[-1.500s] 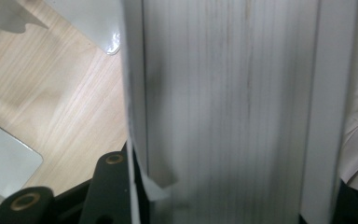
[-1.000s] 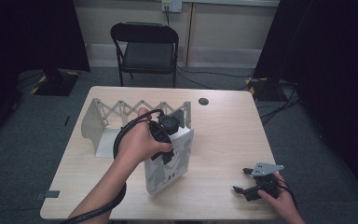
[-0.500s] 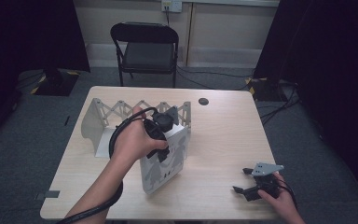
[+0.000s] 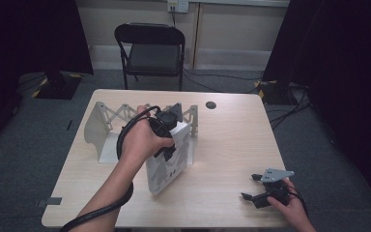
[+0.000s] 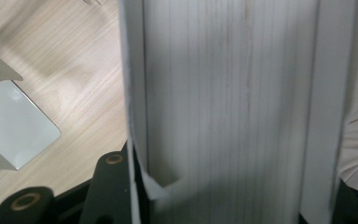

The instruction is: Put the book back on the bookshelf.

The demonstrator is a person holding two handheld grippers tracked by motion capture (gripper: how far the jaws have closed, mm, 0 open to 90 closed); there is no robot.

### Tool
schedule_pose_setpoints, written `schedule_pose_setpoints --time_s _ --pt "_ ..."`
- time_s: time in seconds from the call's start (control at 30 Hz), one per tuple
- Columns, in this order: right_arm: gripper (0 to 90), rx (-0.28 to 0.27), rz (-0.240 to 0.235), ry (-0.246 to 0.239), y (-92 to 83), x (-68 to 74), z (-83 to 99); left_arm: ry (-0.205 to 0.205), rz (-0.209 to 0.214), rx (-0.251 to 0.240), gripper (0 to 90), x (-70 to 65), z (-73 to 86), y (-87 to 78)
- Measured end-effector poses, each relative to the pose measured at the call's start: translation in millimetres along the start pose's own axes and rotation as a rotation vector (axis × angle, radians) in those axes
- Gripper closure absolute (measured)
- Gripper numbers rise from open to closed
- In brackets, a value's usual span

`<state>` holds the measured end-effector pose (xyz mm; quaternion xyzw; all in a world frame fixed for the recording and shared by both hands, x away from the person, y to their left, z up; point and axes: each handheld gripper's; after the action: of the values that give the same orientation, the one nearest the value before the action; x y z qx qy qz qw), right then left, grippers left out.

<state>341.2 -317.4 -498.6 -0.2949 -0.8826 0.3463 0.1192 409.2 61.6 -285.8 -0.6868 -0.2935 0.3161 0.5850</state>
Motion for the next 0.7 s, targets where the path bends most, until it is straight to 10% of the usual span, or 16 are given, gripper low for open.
schedule_pose_setpoints --time_s 0.7 --pt "13.0 0.000 0.000 -0.001 -0.1 -0.1 0.0 -0.082 0.001 -0.012 53.1 6.4 -16.1 0.2"
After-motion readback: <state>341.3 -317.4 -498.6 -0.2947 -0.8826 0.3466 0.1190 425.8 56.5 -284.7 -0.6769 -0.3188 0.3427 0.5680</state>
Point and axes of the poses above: each handheld gripper's, and its own axes: y roughly forward along the jaws, z roughly out of its underside, x roughly to its left
